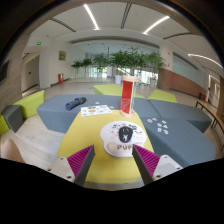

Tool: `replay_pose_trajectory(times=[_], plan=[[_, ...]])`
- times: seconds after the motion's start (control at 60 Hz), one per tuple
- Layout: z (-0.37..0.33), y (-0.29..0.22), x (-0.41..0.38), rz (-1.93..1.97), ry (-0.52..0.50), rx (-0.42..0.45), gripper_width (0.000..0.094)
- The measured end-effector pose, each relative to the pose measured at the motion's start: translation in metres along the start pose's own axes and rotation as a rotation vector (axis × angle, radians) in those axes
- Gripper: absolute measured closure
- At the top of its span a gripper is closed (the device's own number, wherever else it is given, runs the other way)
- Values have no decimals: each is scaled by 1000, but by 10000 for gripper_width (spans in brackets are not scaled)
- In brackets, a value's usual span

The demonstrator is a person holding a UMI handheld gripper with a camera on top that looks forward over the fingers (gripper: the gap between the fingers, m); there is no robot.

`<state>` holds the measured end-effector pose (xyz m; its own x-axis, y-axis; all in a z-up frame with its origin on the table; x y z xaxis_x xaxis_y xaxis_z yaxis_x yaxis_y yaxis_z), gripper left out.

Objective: Arrange mouse

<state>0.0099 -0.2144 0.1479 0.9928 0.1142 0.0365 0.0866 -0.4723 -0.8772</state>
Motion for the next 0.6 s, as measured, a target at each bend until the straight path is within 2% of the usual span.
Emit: replay_pose_trajectory(times=[0.117, 0.367, 0.467, 0.6], plan=[[-11, -2, -5, -6, -30, 24, 110], [-7, 6, 9, 96, -56, 15, 120], [0, 22, 16, 76, -58, -58, 121], [8, 26, 24, 109, -44, -71, 117]])
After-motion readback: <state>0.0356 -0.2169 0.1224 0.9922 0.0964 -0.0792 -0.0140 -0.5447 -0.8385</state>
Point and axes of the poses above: the point between the fingertips, and its own axes, seen from behind it with the camera up: x to the right, y down, z forward, the way the camera looks, the point moved 8 cm from there along -z, backward, against the way the camera looks, and after that the axes turned 1 degree about -y, right-handed, at the moved point
